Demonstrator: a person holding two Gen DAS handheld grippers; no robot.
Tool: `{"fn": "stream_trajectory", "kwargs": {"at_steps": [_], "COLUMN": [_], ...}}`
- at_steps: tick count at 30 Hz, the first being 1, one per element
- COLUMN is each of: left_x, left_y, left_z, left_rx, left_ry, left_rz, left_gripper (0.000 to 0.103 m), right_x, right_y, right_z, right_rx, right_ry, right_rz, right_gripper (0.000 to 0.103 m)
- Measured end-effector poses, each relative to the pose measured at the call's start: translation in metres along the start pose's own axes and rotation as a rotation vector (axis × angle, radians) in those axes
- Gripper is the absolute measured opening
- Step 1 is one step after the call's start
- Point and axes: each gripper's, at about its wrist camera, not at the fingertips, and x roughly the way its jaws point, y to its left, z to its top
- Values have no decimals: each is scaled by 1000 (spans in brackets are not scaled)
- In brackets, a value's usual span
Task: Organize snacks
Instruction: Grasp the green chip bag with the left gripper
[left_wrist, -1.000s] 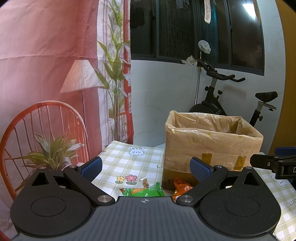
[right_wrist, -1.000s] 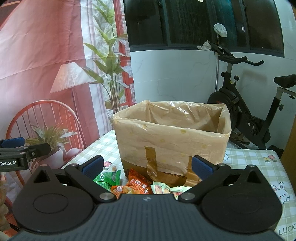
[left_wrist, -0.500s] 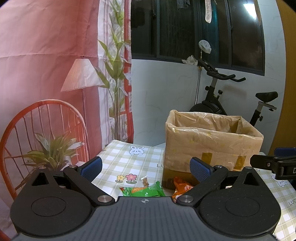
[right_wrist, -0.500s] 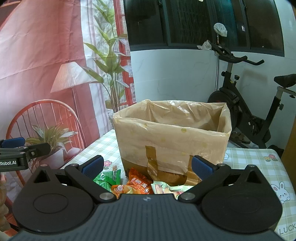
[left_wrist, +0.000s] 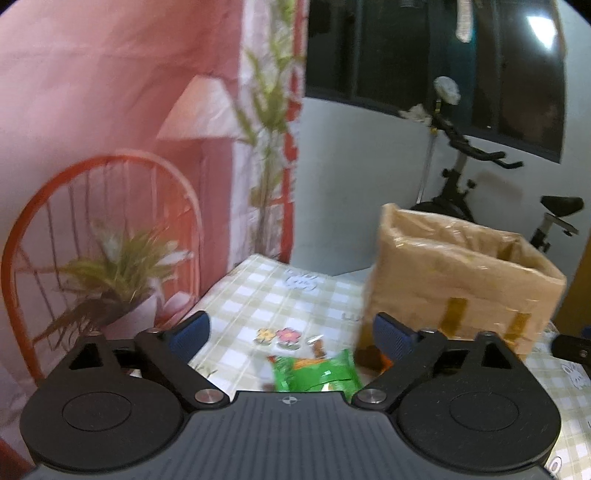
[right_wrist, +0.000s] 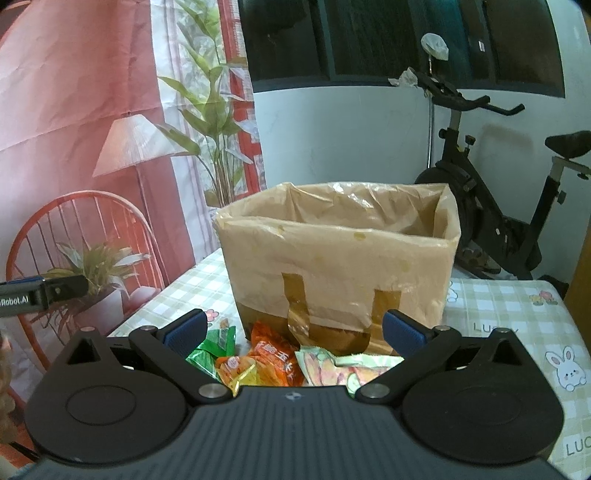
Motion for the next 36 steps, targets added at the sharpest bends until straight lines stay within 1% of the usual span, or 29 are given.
{"fn": "stream_trajectory", "kwargs": {"at_steps": [1, 2, 3, 4, 5, 7, 8, 10, 13, 16, 19, 26, 29, 31, 34, 36], "left_x": [4, 8, 12, 15, 16, 18, 20, 25, 33, 45, 56, 90, 106, 121, 143, 157], "left_y": [8, 15, 23, 32, 37, 45, 47, 44, 41, 38, 35, 24, 19, 17, 13, 14], "left_z": [-2, -4, -6, -9, -11, -15, -15, -17, -23, -26, -30, -40, -42, -44, -49, -54], "left_rx": [-27, -77, -114, -134, -158, -194, -194, -154, -115, -112, -74, -24, -14, -15, -15, -27], "left_ry": [-1, 3, -15, -49, -50, -78, -75, -39, -30, 22, 35, 106, 154, 172, 176, 209], "left_rz": [-1, -8, -12, -16, -16, -27, -27, -18, -30, -54, -51, -71, -80, -83, -93, -90], "left_gripper": [88, 87, 86, 84, 84, 84, 84, 84, 84, 84, 84, 84, 85, 85, 85, 85], "right_x": [2, 4, 6, 7, 9, 13, 14, 18, 23, 28, 33, 46, 52, 56, 62, 66], "right_y": [-3, -5, -7, -10, -12, -17, -19, -19, -22, -23, -24, -32, -37, -39, -41, -42], "right_z": [-2, -5, -7, -10, -12, -16, -17, -18, -22, -24, -26, -30, -29, -28, -28, -28], "right_rx": [2, 5, 9, 15, 20, 26, 26, 25, 23, 15, 5, 19, 30, 35, 36, 35], "right_ry": [6, 13, 21, 29, 37, 49, 53, 64, 76, 87, 95, 131, 143, 147, 156, 160], "right_rz": [-5, -9, -13, -16, -18, -23, -26, -34, -39, -40, -44, -51, -55, -56, -56, -58], "right_gripper": [103, 103, 103, 103, 103, 103, 103, 103, 103, 103, 103, 103, 103, 103, 103, 103]}}
